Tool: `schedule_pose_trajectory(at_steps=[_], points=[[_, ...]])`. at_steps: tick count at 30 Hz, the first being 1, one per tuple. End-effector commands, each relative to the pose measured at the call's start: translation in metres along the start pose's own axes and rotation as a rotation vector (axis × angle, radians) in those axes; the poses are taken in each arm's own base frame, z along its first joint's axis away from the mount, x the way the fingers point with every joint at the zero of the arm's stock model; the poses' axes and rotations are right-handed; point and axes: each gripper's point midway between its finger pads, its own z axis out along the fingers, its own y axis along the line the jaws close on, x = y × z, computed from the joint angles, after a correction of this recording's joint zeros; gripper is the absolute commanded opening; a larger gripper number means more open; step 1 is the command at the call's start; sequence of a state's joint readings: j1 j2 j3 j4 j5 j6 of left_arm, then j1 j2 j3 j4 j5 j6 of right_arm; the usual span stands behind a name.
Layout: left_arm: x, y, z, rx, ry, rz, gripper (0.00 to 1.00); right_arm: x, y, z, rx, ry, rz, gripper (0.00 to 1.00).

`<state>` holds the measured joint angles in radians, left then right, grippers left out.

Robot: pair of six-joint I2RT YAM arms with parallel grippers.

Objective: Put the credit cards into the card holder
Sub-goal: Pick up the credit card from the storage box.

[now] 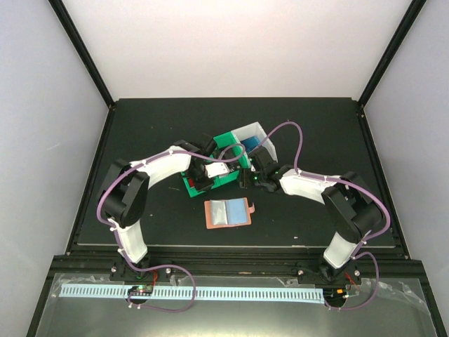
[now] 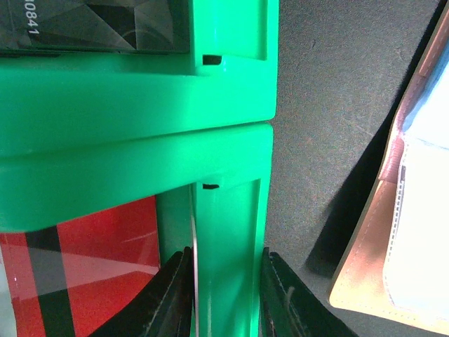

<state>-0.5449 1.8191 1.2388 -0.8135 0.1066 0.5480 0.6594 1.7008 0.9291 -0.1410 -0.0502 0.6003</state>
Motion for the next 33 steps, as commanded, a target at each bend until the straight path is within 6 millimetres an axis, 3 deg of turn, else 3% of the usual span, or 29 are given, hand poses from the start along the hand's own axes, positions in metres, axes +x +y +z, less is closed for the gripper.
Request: schedule_pose_trajectory(at_steps=[1, 6, 20, 33], points=[[0.000, -0.004, -0.018, -0.010, -0.009, 0.018, 0.19, -0.008, -0.003, 0.000, 0.021, -0.023, -0.002, 0.64], [0.000, -0.004, -0.026, -0.015, -0.009, 0.014, 0.20, -0.007, -0.005, -0.001, 0.024, -0.021, -0.001, 0.64], [0.003, -0.017, -0.025, 0.059, -0.002, 0.003, 0.37, -0.007, -0.005, -0.001, 0.028, -0.021, -0.012, 0.64], [0.004, -0.014, -0.032, 0.041, 0.007, -0.003, 0.18, -0.008, -0.006, -0.001, 0.031, -0.020, -0.015, 0.64]])
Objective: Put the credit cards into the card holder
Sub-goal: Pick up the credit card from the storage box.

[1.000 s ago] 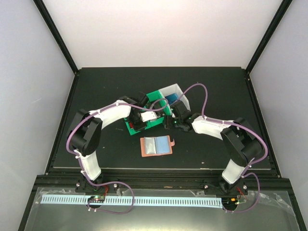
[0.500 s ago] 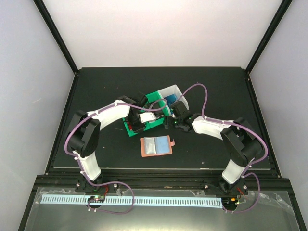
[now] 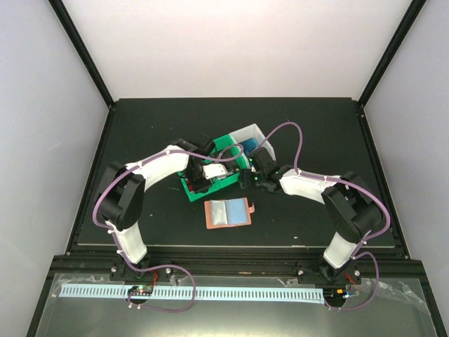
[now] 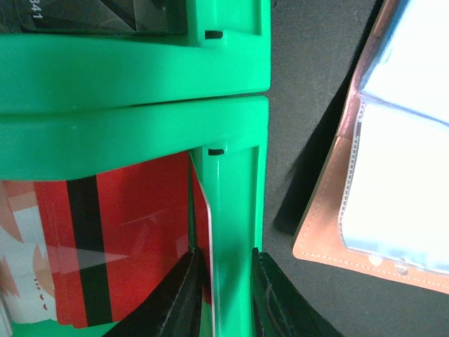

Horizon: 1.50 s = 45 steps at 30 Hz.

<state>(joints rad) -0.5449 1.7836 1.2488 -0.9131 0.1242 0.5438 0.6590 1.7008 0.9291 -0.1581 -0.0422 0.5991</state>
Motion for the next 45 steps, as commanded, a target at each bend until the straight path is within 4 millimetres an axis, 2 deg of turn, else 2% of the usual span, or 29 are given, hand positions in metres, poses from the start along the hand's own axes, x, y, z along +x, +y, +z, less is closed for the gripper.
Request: schedule_pose_trajectory(at_steps=[1, 5, 11, 16, 21, 24, 29, 33, 37, 41, 45], points=[[-0.007, -0.002, -0.019, -0.003, -0.028, 0.007, 0.18, -0.010, -0.002, -0.001, 0.015, -0.029, -0.015, 0.64], [-0.009, -0.002, -0.022, -0.003, -0.028, 0.000, 0.15, -0.009, -0.003, -0.001, 0.017, -0.026, -0.017, 0.64], [-0.014, -0.001, -0.033, -0.009, -0.053, -0.008, 0.02, -0.013, 0.000, -0.005, 0.008, -0.038, -0.022, 0.64], [-0.020, 0.003, -0.050, -0.039, -0.091, -0.021, 0.02, -0.017, 0.004, -0.012, -0.005, -0.048, -0.024, 0.64], [-0.032, 0.004, -0.090, -0.084, -0.193, -0.045, 0.02, -0.029, 0.022, -0.035, -0.078, -0.081, -0.037, 0.65], [-0.037, 0.000, -0.122, -0.107, -0.278, -0.065, 0.02, -0.041, 0.045, -0.063, -0.179, -0.113, -0.062, 0.68], [-0.045, -0.010, -0.174, -0.112, -0.458, -0.178, 0.02, -0.041, 0.094, -0.112, -0.448, -0.109, -0.112, 0.77], [-0.062, -0.042, -0.214, 0.080, -0.663, -0.336, 0.01, -0.033, 0.133, -0.156, -0.719, -0.080, -0.114, 0.83], [-0.077, -0.078, -0.247, 0.383, -0.806, -0.504, 0.02, -0.036, 0.151, -0.193, -0.880, -0.098, -0.028, 0.84], [-0.077, -0.093, -0.252, 0.626, -0.812, -0.774, 0.02, -0.031, 0.153, -0.213, -0.945, -0.079, 0.105, 0.79], [-0.069, -0.107, -0.254, 0.813, -0.882, -0.889, 0.02, -0.013, 0.159, -0.228, -1.017, -0.026, 0.144, 0.68]])
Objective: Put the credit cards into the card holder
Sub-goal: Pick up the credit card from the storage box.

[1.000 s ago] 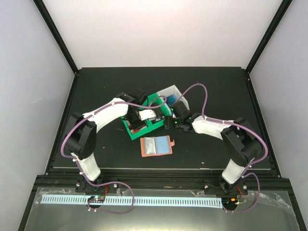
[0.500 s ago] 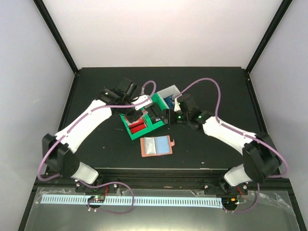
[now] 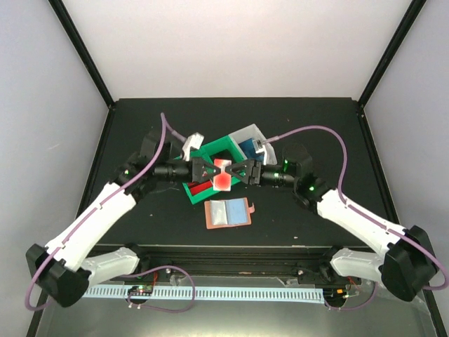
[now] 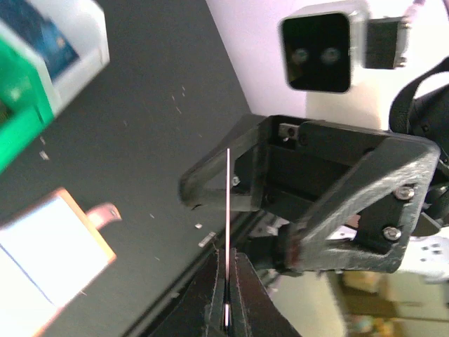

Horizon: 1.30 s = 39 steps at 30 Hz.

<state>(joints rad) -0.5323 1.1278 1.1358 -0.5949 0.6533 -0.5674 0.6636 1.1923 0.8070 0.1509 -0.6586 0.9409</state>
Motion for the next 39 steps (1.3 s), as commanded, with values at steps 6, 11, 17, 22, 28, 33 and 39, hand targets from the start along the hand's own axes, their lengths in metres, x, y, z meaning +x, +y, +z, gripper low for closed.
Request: schedule_pose_trajectory(at_steps=[6, 11, 17, 22, 28, 33, 39], points=[[0.023, -0.027, -0.016, 0.321, -0.080, -0.383, 0.02, 0.047, 0.050, -0.029, -0.272, 0.054, 0.114, 0.41], [0.033, -0.031, -0.023, 0.394, -0.088, -0.414, 0.02, 0.066, 0.039, -0.035, -0.222, 0.067, 0.110, 0.47], [0.036, -0.038, -0.031, 0.419, -0.093, -0.400, 0.01, 0.063, 0.035, -0.037, -0.179, 0.044, 0.113, 0.62], [0.042, -0.041, -0.033, 0.436, -0.080, -0.378, 0.02, 0.065, 0.041, -0.023, -0.219, 0.098, 0.114, 0.57], [0.050, -0.039, -0.032, 0.433, -0.050, -0.363, 0.01, 0.060, 0.063, -0.017, -0.316, 0.095, 0.110, 0.45], [0.055, -0.035, -0.032, 0.426, -0.056, -0.330, 0.02, 0.063, 0.058, -0.014, -0.302, 0.096, 0.115, 0.30], [0.063, -0.028, -0.027, 0.418, -0.040, -0.319, 0.05, 0.061, 0.063, -0.008, -0.335, 0.103, 0.094, 0.14]])
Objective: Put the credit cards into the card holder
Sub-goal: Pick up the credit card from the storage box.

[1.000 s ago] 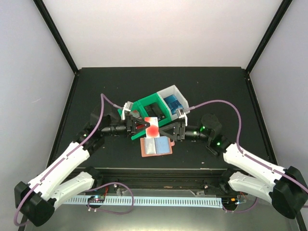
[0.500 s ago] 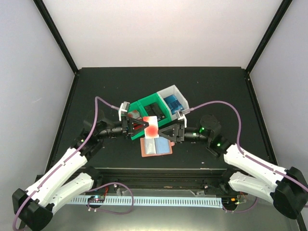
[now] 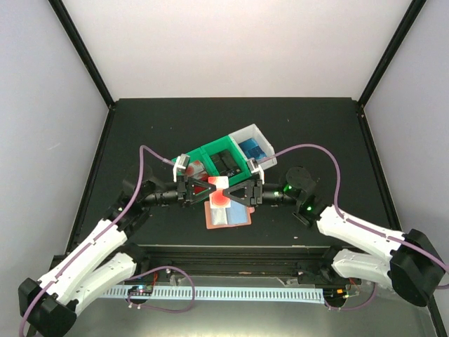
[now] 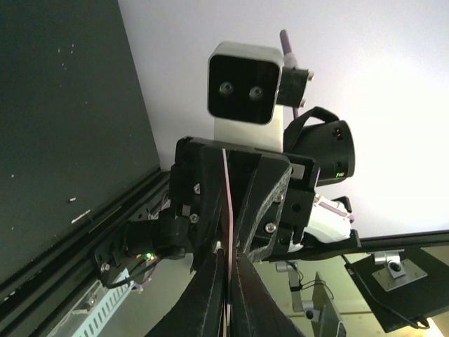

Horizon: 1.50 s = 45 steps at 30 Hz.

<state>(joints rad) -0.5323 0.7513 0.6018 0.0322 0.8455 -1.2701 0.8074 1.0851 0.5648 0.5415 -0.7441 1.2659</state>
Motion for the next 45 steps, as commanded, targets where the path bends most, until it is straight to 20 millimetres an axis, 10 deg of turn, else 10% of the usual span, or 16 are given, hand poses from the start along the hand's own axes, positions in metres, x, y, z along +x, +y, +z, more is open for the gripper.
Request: schedule_pose_trajectory(at_steps=[1, 11, 31, 38, 45], points=[[0.009, -0.002, -0.001, 0.026, 0.037, 0.051, 0.06, -0.004, 0.019, 0.006, -0.072, 0.005, -0.062, 0.12], [0.016, 0.013, -0.005, -0.006, 0.037, 0.089, 0.29, -0.005, 0.003, 0.001, -0.092, -0.065, -0.029, 0.01], [0.025, 0.023, -0.007, -0.013, 0.050, 0.181, 0.02, -0.001, -0.015, 0.002, -0.073, -0.061, 0.023, 0.04], [0.018, 0.088, -0.015, -0.262, -0.021, 0.162, 0.02, 0.019, -0.096, -0.014, 0.268, -0.054, 0.028, 0.58], [0.018, 0.145, -0.012, -0.370, -0.039, 0.107, 0.02, 0.031, -0.184, -0.071, 0.814, -0.057, -0.037, 0.67]])
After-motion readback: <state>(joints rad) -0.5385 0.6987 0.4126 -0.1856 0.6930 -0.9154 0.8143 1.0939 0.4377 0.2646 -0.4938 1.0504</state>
